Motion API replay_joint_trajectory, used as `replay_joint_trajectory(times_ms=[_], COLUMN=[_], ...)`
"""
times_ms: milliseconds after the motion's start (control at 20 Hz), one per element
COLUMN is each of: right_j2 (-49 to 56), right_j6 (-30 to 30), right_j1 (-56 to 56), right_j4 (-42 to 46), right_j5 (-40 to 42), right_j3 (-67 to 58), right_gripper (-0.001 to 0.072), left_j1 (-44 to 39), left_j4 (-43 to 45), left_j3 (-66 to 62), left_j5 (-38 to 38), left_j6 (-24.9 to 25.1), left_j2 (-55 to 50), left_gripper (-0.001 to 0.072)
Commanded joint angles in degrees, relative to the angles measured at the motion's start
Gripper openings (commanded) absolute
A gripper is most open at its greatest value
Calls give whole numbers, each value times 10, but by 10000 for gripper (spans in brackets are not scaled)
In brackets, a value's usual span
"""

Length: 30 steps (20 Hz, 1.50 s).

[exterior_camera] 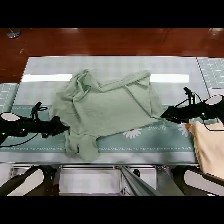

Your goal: Fold the shirts.

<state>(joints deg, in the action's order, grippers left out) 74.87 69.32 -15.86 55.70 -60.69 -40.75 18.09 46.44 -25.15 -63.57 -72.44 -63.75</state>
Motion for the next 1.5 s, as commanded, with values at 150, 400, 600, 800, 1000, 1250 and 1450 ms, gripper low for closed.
replay_joint_trajectory(times_ms=[150, 400, 600, 800, 1000, 1250, 1450], right_j2=[24, 32, -5, -59, -152, -303, -376], right_j6=[-33, -67, -16, 31, 72, 115, 123], right_j1=[0, 0, 0, 0, 0, 0, 0], right_j4=[-24, -101, -101, -97, -26, 110, 153], right_j5=[-14, -35, -63, -58, -55, -69, -113], right_j3=[-16, -62, -290, -579, -753, -767, -767], right_gripper=[184, 12, 11, 11, 11, 12, 12], left_j1=[0, 0, 1, 3, 10, 9, 9], left_j4=[0, -103, -260, -267, -141, 49, 110], left_j3=[0, -49, -257, -551, -791, -910, -910], left_j5=[13, 19, 28, 44, 47, 45, -4], left_j6=[0, 64, 113, 113, 63, -9, -9], left_j2=[0, 20, 81, 104, 116, 176, 238], left_gripper=[30, 30, 30, 29, 29, 29, 29])
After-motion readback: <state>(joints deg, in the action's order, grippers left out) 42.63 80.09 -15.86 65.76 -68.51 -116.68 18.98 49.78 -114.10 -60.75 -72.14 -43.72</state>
